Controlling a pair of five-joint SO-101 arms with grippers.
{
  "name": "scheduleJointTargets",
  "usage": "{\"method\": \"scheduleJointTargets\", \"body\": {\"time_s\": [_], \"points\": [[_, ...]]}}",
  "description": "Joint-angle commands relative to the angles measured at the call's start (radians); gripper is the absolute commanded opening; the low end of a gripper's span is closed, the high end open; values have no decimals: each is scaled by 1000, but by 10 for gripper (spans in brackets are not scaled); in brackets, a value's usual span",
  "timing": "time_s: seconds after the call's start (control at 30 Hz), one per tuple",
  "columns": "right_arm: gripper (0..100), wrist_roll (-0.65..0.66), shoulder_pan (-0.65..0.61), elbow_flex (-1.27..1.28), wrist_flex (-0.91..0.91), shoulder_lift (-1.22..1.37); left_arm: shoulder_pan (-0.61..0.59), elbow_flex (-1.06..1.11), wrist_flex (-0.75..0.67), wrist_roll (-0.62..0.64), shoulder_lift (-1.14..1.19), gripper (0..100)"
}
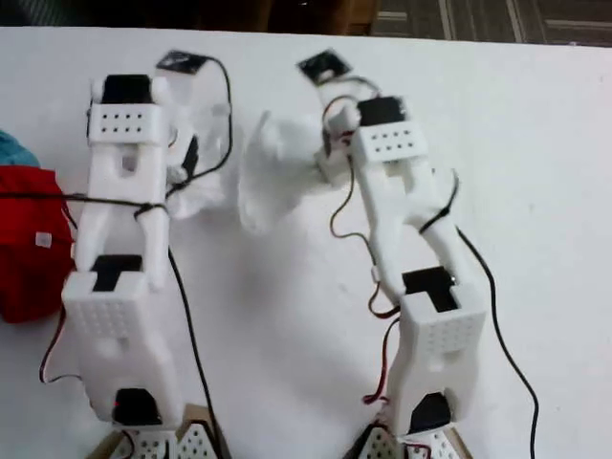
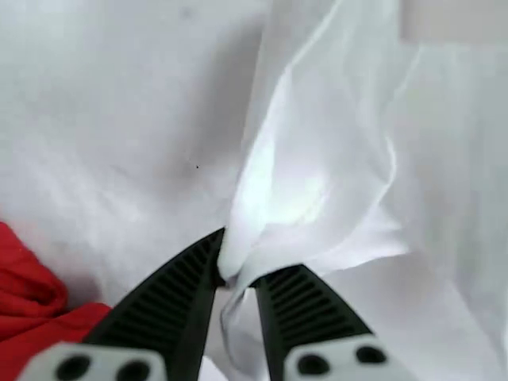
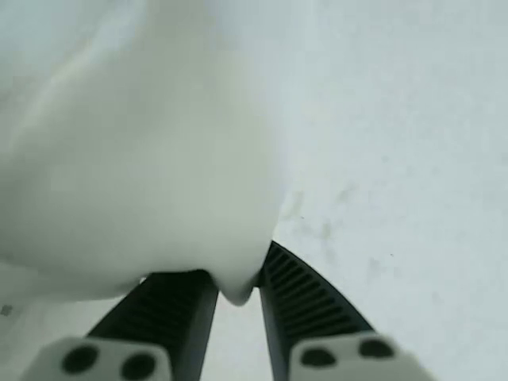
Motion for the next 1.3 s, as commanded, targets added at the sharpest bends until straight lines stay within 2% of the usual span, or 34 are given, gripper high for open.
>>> {"method": "scheduleJointTargets", "body": {"time_s": [0.0, 0.2, 0.33, 0.53, 0.6, 0.83, 1.0, 1.1, 1.2, 1.27], "points": [[18, 5, 81, -127, 85, -53, -37, -41, 15, 5, -121, 24], [18, 5, 116, -209, 286, -90, -38, -42, 17, 9, -276, 24], [18, 5, 194, -144, 291, -180, -37, -42, 17, 11, -420, 24], [18, 6, 300, 103, 291, -337, -31, -25, 17, 11, -588, 24], [18, 9, 305, 204, 291, -384, -17, 8, 17, 11, -621, 24], [18, 155, 305, 559, 259, -496, 17, 189, 8, 11, -687, 24], [22, 161, 326, 640, 236, -495, 12, 243, 8, 11, -686, 26], [109, 163, 371, 635, 248, -509, 11, 288, 3, 5, -684, 37], [238, 190, 381, 611, 288, -539, -2, 364, -28, 9, -684, 116], [273, 232, 384, 605, 289, -595, -32, 423, -55, 9, -686, 168]]}}
